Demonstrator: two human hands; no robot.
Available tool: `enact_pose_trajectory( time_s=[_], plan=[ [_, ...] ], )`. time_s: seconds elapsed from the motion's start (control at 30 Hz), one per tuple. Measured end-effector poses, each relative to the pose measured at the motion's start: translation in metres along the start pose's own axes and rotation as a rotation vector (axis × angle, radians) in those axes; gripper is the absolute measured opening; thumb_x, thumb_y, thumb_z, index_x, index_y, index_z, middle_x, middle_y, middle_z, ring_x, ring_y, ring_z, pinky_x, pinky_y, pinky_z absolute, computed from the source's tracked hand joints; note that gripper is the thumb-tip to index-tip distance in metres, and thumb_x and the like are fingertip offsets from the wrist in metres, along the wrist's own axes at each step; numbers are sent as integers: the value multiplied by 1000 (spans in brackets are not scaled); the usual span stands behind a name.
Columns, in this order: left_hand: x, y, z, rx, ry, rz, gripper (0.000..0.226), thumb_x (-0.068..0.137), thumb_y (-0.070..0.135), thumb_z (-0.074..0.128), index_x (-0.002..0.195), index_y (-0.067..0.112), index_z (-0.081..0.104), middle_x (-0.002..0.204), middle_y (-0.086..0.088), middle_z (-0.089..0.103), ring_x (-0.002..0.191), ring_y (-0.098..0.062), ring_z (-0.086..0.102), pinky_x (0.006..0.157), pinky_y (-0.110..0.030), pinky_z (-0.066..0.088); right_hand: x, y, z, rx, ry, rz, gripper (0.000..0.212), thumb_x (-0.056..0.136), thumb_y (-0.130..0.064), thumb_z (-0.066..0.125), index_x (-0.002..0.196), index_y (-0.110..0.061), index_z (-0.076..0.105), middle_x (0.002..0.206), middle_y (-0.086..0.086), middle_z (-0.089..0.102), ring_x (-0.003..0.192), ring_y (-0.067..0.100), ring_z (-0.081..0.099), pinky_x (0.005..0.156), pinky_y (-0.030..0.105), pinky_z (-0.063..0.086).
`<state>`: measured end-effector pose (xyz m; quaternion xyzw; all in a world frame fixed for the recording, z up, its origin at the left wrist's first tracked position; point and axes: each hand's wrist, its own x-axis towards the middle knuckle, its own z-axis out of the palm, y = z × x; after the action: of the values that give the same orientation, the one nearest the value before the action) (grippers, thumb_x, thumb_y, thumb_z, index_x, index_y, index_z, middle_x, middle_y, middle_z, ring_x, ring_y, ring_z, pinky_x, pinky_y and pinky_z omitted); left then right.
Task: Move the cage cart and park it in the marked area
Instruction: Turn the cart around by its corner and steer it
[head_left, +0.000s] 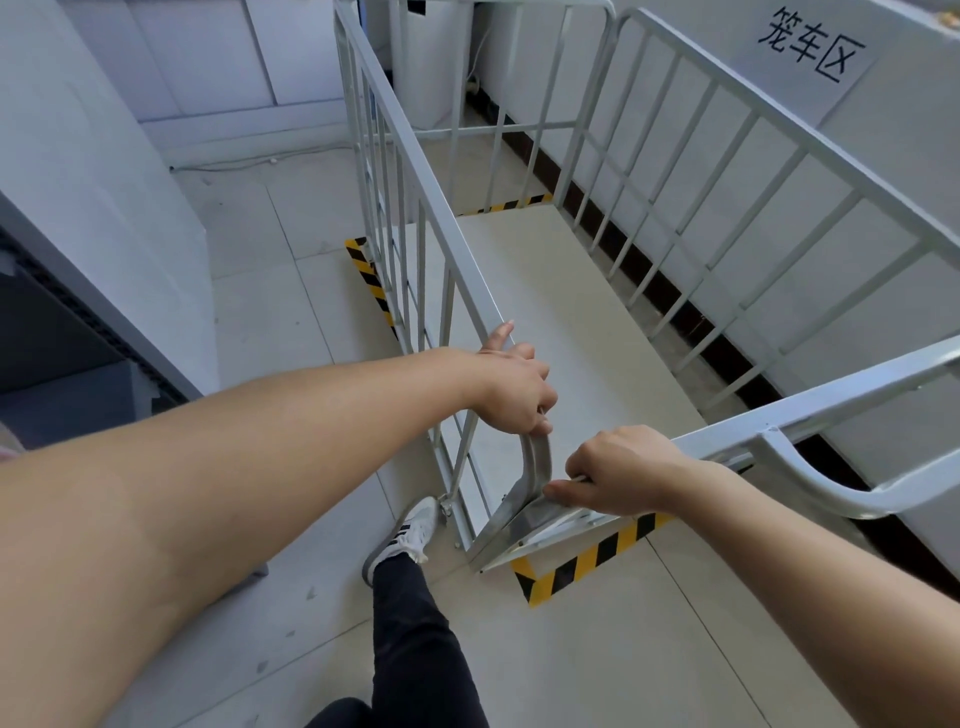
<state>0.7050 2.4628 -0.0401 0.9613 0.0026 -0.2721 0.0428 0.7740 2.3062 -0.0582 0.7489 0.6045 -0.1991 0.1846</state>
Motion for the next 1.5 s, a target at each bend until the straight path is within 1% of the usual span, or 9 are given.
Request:
enact_pose_trajectory(
  time_s=[0.2,0.3,0.5,0.73,0.9,1.03,1.23,1.37,1.5],
  plan=[
    [1,-4,-2,-2,-22,-9,39,99,46,32,116,23,57,121,-6,46,135,-30,22,112,-58,-16,4,0,-2,7,1,1,59,90,-68,30,62,-20,51,58,-5,50,51,12,43,50,27,33],
    [0,-3,-2,7,-21,-7,39,99,46,32,117,23,57,122,-6,46,135,-30,22,112,-58,-16,3,-1,-2,8,-3,6,59,91,-67,30,61,-20,50,59,-5,50,51,12,42,49,26,30],
    [0,-2,-1,28,-9,-11,39,99,45,31,117,23,57,123,-7,46,136,-30,21,112,-58,-16,1,-1,-1,-7,6,17,57,91,-67,30,58,-23,45,57,-5,48,51,10,41,50,27,31],
    [2,-2,0,37,-5,-19,39,99,45,30,118,23,56,124,-7,46,136,-30,21,112,-59,-13,2,-1,0,10,23,18,59,90,-68,31,58,-21,48,56,-4,48,50,11,40,50,26,32],
    [4,-1,0,23,0,-2,38,99,46,31,114,23,57,122,-6,46,135,-30,22,112,-59,-14,1,2,2,11,14,25,59,90,-68,30,58,-22,48,57,-5,49,51,11,41,51,27,34],
    [3,-4,-1,12,2,-4,37,99,45,31,113,22,57,121,-6,47,135,-30,22,112,-59,-14,3,2,-1,14,2,14,58,90,-67,31,58,-22,48,57,-5,49,52,12,42,50,27,32],
    [4,-5,0,-11,12,2,38,99,46,32,114,22,58,120,-6,47,135,-30,22,112,-58,-16,5,4,1,18,3,6,63,89,-69,30,68,-18,58,60,-4,54,54,13,46,51,27,34],
    [4,-5,0,-13,7,0,39,99,46,32,114,22,58,120,-5,47,135,-29,22,111,-58,-17,6,4,3,15,17,4,65,88,-70,29,69,-16,60,59,-4,52,52,12,44,50,26,33],
    [4,-4,-1,-17,-5,-4,39,99,46,32,113,22,59,120,-5,48,136,-29,22,111,-58,-17,6,4,3,19,13,4,65,89,-69,29,69,-16,61,59,-3,53,55,14,47,51,27,36]
  ],
)
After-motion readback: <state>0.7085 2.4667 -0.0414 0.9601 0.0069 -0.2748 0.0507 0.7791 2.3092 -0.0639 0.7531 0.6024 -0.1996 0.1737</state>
